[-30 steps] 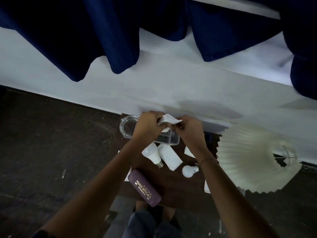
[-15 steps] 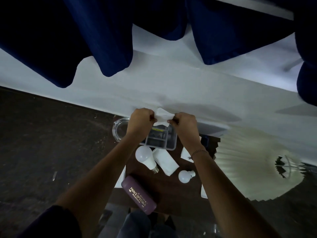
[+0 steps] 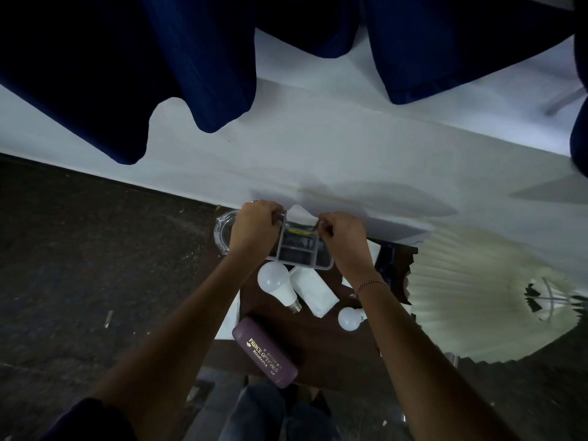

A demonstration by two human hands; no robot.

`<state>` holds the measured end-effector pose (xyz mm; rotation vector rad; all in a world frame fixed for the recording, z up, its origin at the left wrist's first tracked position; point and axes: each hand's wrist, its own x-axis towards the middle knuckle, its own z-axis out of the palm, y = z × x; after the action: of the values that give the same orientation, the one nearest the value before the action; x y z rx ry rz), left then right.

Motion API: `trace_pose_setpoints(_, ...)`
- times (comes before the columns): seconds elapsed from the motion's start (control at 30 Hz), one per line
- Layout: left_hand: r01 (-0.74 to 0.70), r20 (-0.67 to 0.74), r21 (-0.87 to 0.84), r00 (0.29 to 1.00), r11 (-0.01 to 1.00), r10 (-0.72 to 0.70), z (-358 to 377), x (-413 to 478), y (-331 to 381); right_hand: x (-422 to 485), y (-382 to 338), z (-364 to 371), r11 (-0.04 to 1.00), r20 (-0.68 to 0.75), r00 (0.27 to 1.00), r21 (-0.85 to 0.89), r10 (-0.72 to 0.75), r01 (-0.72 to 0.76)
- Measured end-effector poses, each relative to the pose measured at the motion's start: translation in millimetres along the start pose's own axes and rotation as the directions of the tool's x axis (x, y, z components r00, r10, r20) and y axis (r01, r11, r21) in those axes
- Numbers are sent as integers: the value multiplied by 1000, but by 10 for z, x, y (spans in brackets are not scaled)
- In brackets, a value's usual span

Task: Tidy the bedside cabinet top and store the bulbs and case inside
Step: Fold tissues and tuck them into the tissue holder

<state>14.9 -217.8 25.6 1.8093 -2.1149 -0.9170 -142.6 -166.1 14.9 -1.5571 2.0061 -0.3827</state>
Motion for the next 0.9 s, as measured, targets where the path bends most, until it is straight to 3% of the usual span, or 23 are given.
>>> trace_pose_setpoints(0.23, 185, -178, -122, 962, 975, -205, -124, -464, -331, -370, -118, 10, 970, -221, 970, 238, 103, -48)
trace_pose_setpoints(0.43, 499, -102, -253, 838, 829, -536, -20, -867, -800, -804, -603, 396, 911, -356, 932, 405, 73, 83)
trace_pose_setpoints(0.53, 601, -18, -234, 783, 764, -621, 60, -1019, -1006, -966, -782, 719, 856, -194, 977, 517, 91, 23)
trace_pose_setpoints(0.63, 680, 85, -204, 729, 704, -680, 118, -1122, -1175, -1034, -871, 1034, 823, 78, 985, 542, 153, -171)
trace_pose_setpoints(0.73, 721, 162, -250, 690, 647, -706, 158, -1188, -1290, -1004, -898, 1257, 733, 303, 912, 546, 278, -405)
trace_pose_setpoints(0.83, 748, 261, -452, 631, 485, -730, 185, -1206, -1360, -912, -896, 1413, 671, 402, 832, 498, 383, -549)
trace_pose_setpoints(0.9, 771, 304, -493, 587, 404, -750, 181, -1181, -1377, -846, -895, 1493, 640, 423, 799, 483, 428, -598)
